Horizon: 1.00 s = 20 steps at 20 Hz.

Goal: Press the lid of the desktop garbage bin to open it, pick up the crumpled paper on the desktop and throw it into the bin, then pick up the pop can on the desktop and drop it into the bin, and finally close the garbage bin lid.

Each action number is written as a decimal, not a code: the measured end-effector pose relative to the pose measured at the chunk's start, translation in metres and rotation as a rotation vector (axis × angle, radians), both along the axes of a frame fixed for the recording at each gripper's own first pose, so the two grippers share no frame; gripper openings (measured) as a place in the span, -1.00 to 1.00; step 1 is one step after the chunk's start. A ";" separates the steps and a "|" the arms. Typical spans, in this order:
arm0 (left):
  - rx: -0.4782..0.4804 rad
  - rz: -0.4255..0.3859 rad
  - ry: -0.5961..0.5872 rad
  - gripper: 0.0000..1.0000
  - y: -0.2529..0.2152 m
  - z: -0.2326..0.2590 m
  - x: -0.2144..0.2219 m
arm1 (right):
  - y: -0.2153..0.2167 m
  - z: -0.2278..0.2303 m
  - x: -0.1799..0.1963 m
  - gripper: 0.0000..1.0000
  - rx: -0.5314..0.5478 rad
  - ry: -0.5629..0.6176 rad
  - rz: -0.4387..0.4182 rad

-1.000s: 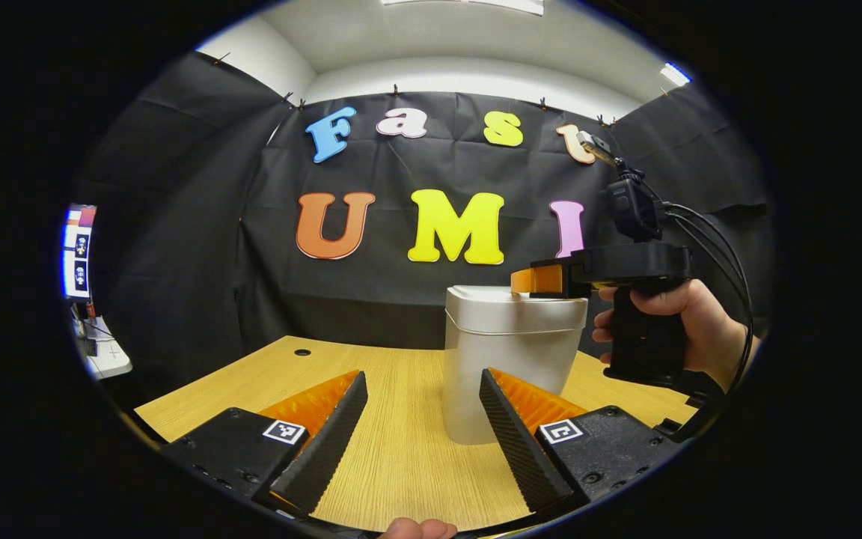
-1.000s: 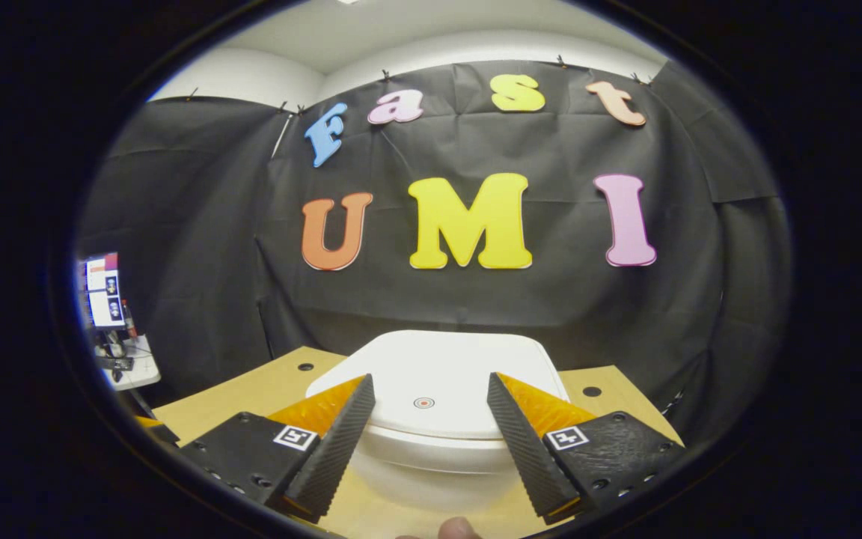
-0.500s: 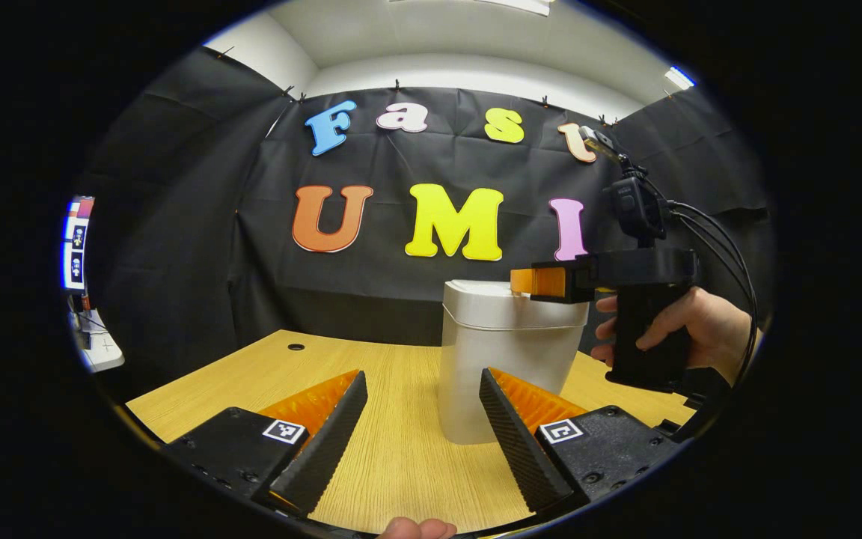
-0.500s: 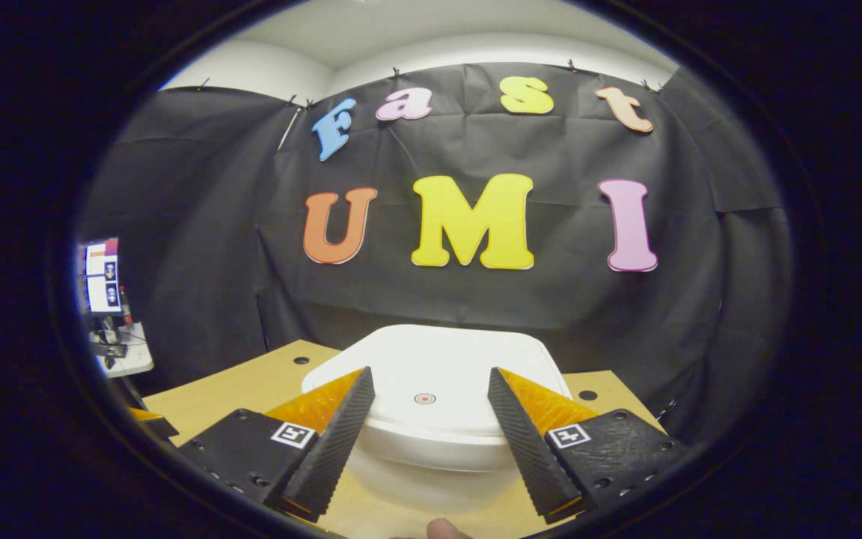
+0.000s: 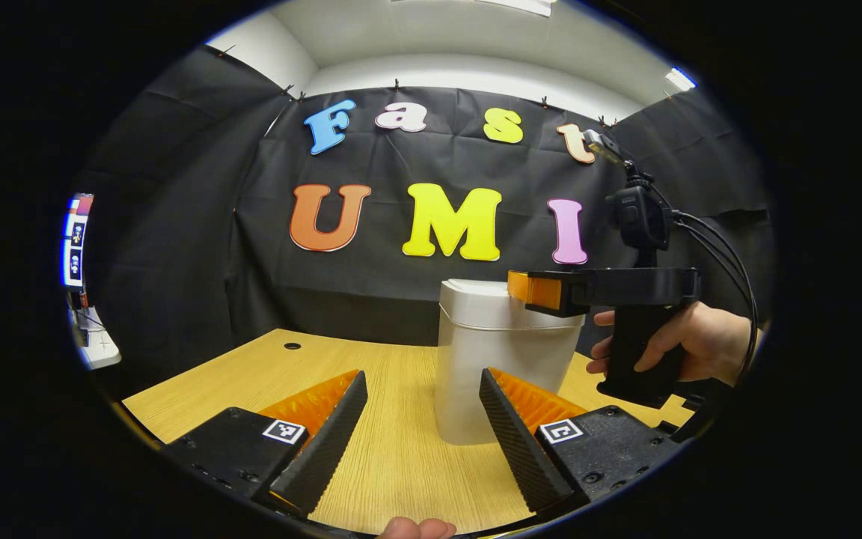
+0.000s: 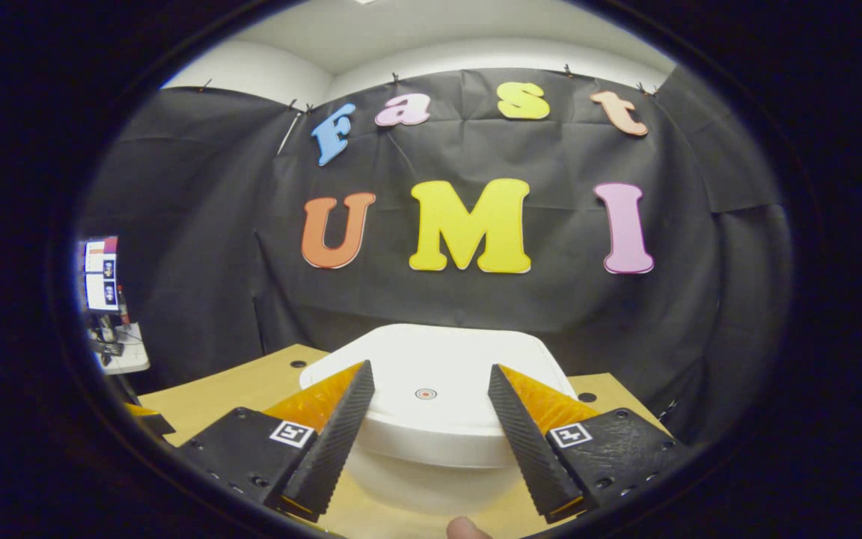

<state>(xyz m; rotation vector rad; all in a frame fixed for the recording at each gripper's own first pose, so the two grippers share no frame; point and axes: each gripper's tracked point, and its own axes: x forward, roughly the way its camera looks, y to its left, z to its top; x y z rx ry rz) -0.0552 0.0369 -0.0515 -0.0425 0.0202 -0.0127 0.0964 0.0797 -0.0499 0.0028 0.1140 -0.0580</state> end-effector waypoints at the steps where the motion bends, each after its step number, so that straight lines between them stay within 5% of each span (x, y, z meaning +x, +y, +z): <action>1: 0.002 0.000 -0.001 0.95 -0.001 0.002 0.000 | 0.000 -0.001 0.000 0.96 -0.004 0.002 0.001; 13: 0.023 0.030 -0.016 0.95 0.000 0.011 0.012 | 0.005 0.018 -0.010 0.88 0.027 -0.108 0.034; 20: 0.032 0.050 -0.055 0.94 -0.008 0.036 0.027 | -0.025 0.020 -0.061 0.88 0.045 -0.151 0.027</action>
